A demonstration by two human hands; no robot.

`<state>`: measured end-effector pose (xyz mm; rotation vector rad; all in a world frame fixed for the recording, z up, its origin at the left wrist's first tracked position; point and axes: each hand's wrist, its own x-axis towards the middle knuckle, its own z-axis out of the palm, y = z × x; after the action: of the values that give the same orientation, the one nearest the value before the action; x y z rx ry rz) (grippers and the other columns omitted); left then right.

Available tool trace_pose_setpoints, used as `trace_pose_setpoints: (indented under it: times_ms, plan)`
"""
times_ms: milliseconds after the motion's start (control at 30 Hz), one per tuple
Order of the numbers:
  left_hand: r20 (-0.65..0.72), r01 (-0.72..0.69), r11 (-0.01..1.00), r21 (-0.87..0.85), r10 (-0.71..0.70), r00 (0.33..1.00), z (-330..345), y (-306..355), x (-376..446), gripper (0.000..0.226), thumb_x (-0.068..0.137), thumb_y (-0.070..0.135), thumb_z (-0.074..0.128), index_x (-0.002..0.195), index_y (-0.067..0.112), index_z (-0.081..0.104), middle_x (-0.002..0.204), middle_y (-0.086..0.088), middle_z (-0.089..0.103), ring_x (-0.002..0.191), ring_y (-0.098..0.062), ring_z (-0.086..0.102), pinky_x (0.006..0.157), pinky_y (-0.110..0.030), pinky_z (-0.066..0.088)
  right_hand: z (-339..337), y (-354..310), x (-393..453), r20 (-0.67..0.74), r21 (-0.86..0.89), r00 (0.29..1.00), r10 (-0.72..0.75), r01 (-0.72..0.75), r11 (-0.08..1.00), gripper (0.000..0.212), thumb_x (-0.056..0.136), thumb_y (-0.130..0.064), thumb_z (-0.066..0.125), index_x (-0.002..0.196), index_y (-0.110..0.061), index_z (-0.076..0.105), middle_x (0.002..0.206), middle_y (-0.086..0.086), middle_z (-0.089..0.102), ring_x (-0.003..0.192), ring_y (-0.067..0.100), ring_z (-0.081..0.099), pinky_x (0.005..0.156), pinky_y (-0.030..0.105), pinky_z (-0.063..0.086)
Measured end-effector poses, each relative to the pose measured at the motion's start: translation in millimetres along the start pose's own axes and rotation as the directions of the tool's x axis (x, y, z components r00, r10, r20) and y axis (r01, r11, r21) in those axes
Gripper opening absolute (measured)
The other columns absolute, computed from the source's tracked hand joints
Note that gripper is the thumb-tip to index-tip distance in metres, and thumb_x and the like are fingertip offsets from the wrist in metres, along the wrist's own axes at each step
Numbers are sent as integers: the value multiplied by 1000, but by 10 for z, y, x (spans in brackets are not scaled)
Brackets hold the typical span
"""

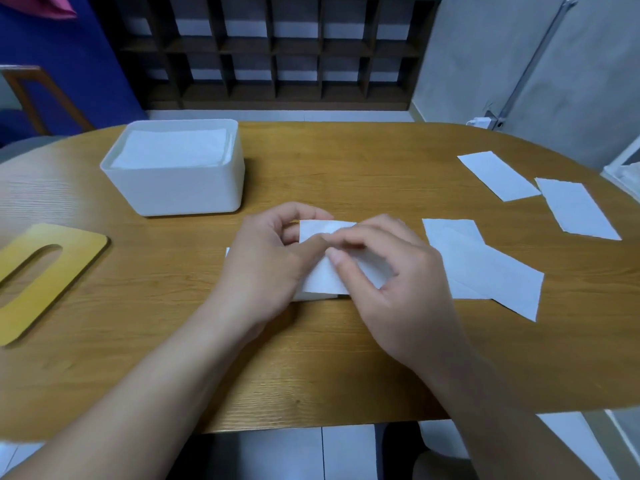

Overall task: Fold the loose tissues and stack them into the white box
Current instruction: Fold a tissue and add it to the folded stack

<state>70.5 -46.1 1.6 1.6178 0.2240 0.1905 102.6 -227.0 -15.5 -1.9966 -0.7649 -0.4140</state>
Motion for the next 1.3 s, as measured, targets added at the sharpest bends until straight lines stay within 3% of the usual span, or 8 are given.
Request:
trace_pose_setpoints:
  times_ms: [167, 333, 533, 700, 800, 1033, 1133, 1300]
  plan:
    - [-27, -49, 999, 9, 49, 998, -256, 9, -51, 12, 102, 6, 74, 108, 15, 80, 95, -11, 84, 82, -21, 75, 74, -35, 58, 22, -75, 168, 46, 21, 979, 200, -201, 979, 29, 104, -34, 73, 133, -32, 74, 132, -23, 68, 132, 1, 59, 110, 22, 47]
    - [-83, -33, 999, -33, 30, 996, -555, -49, -91, 12, 103, 7, 73, 110, 14, 80, 98, -12, 84, 81, -19, 74, 72, -32, 57, 164, -15, 274, 100, 235, 891, 443, -454, 860, 36, 98, -33, 82, 132, -33, 73, 107, -9, 79, 90, 6, 72, 88, 28, 61]
    - [-123, -18, 983, 183, 41, 992, -782, -265, -49, 13, 100, 10, 76, 107, 22, 78, 94, 1, 84, 80, -15, 76, 73, -32, 58, 340, 60, 282, 219, 41, 852, 476, -495, 868, 32, 97, -41, 80, 128, -37, 75, 111, -21, 76, 103, 4, 65, 92, 28, 53]
    - [-17, -103, 675, 730, 169, 985, -868, -341, -73, 30, 91, 33, 81, 120, 36, 74, 114, 20, 72, 108, -9, 59, 92, -32, 47, 384, -10, 272, 203, -220, 875, 440, -397, 891, 27, 96, -43, 80, 123, -39, 77, 114, -29, 68, 110, 3, 58, 102, 35, 49]
    - [4, -125, 584, 802, 205, 979, -873, -323, -68, 42, 93, 46, 79, 133, 37, 71, 133, 16, 64, 127, -16, 48, 109, -38, 38, 386, -41, 285, 223, -267, 869, 442, -382, 885, 31, 96, -45, 80, 127, -40, 75, 118, -29, 64, 111, 4, 58, 109, 44, 48]
    - [61, -66, 522, 851, 26, 998, -931, -225, -61, 68, 87, 75, 68, 147, 44, 57, 132, 16, 52, 131, -16, 40, 111, -40, 34, 364, -87, 288, 274, -266, 843, 463, -396, 879, 58, 89, -54, 83, 143, -42, 65, 117, -27, 59, 109, 2, 53, 112, 48, 46]
    - [69, -36, 525, 850, -44, 997, -912, -165, -46, 55, 89, 69, 73, 135, 43, 59, 120, 14, 55, 123, -18, 42, 110, -43, 38, 365, -107, 295, 335, -353, 813, 477, -361, 863, 58, 91, -61, 78, 144, -43, 62, 114, -22, 57, 106, 4, 47, 113, 45, 40]
    - [107, -59, 679, 732, -30, 994, -931, -197, 20, 31, 87, 53, 84, 94, 32, 62, 98, 12, 61, 102, -15, 51, 86, -40, 43, 361, -114, 293, 395, -267, 795, 460, -380, 886, 20, 93, -51, 79, 96, -36, 66, 101, -14, 62, 98, 1, 51, 96, 39, 42]
